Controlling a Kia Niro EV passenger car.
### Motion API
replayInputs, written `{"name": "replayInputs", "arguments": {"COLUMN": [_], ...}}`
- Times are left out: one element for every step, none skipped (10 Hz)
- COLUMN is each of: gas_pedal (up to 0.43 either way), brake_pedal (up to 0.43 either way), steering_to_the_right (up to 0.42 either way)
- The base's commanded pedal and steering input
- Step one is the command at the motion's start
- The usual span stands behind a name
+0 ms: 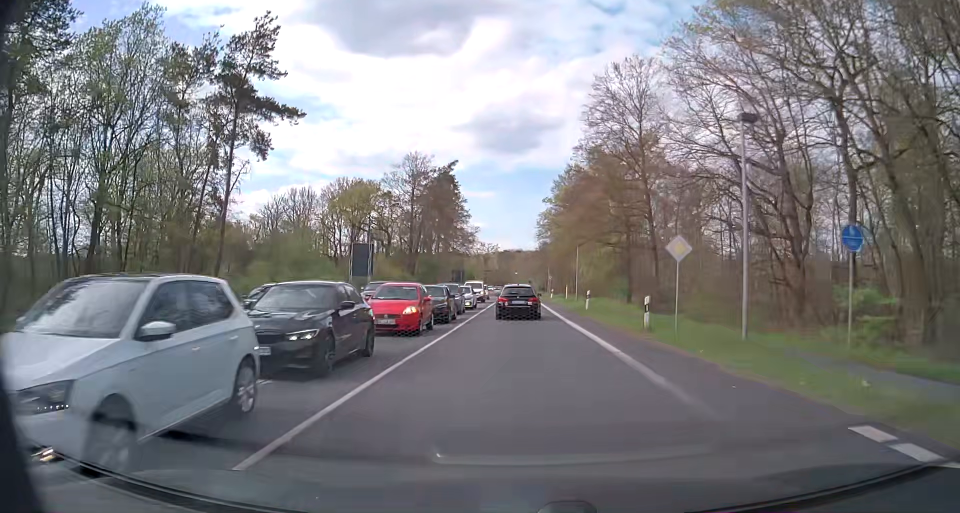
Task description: Follow the waypoints while adhering to traffic rules and regulations
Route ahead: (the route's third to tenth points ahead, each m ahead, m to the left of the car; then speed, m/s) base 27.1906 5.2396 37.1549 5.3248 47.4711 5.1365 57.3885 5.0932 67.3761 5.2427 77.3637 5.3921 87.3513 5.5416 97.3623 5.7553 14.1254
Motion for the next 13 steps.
{"name": "replayInputs", "arguments": {"gas_pedal": [0.0, 0.0, 0.0, 0.0, 0.0, 0.0, 0.0, 0.0, 0.0, 0.0, 0.0, 0.0, 0.0], "brake_pedal": [0.0, 0.0, 0.0, 0.0, 0.0, 0.0, 0.0, 0.0, 0.0, 0.0, 0.0, 0.0, 0.0], "steering_to_the_right": [0.002, 0.002, 0.002, 0.001, 0.001, 0.001, 0.0, 0.0, 0.0, 0.0, 0.0, 0.0, 0.0]}}
